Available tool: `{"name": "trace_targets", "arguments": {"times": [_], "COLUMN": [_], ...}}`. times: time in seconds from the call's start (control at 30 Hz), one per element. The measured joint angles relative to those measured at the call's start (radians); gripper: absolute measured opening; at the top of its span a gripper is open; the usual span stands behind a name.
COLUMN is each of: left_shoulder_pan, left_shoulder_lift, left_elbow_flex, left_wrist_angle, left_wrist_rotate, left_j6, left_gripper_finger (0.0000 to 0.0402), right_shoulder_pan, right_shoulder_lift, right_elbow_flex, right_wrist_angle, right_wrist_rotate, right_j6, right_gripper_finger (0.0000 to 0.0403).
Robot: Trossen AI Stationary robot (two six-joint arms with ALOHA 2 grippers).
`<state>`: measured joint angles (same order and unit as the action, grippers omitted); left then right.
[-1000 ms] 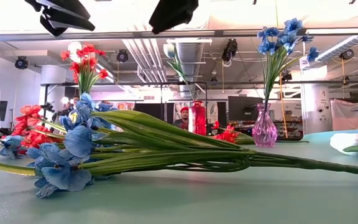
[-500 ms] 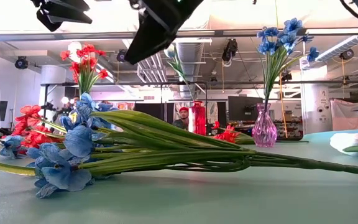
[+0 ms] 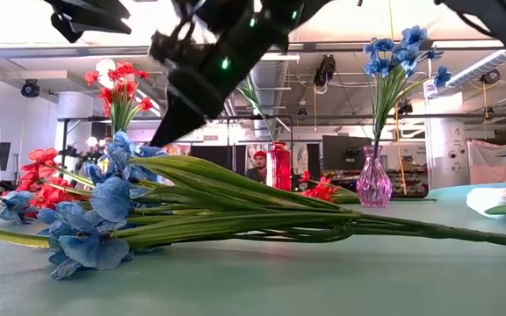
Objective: Sort flowers into vase by color
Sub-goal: Put the left red flower into the yellow vase
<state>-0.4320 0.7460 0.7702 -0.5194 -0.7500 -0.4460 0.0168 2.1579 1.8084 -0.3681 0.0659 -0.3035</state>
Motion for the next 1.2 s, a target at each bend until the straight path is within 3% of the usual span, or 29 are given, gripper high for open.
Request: {"name": "trace_targets", "arguments": {"times": [0.43, 0.57, 0.93, 1.2], "left_shoulder_pan": [0.000, 0.000, 0.000, 0.000], "left_shoulder_lift": [-0.028, -0.028, -0.027, -0.025], "left_elbow_flex": [0.002, 0.002, 0.002, 0.002], "left_wrist_angle": [0.000, 0.002, 0.012, 0.012], "left_wrist_rotate": [-0.001, -0.002, -0.003, -0.003], "left_j6": [0.019, 0.032, 0.045, 0.049], "left_gripper_finger": [0.0139, 0.0139, 0.0139, 0.0139], "right_shoulder_pan": [-0.048, -0.055, -0.073, -0.072], "right_shoulder_lift": [0.103, 0.103, 0.131, 0.149], "right_elbow_flex": [0.000, 0.000, 0.001, 0.002], "right_wrist_angle": [-0.009, -0.006, 0.051, 0.075], "right_wrist_rotate": [-0.105, -0.120, -0.170, -0.198], "right_j6": [0.061, 0.069, 0.095, 0.101], "right_gripper_finger": [0.0235, 0.0200, 0.0057, 0.0016]}}
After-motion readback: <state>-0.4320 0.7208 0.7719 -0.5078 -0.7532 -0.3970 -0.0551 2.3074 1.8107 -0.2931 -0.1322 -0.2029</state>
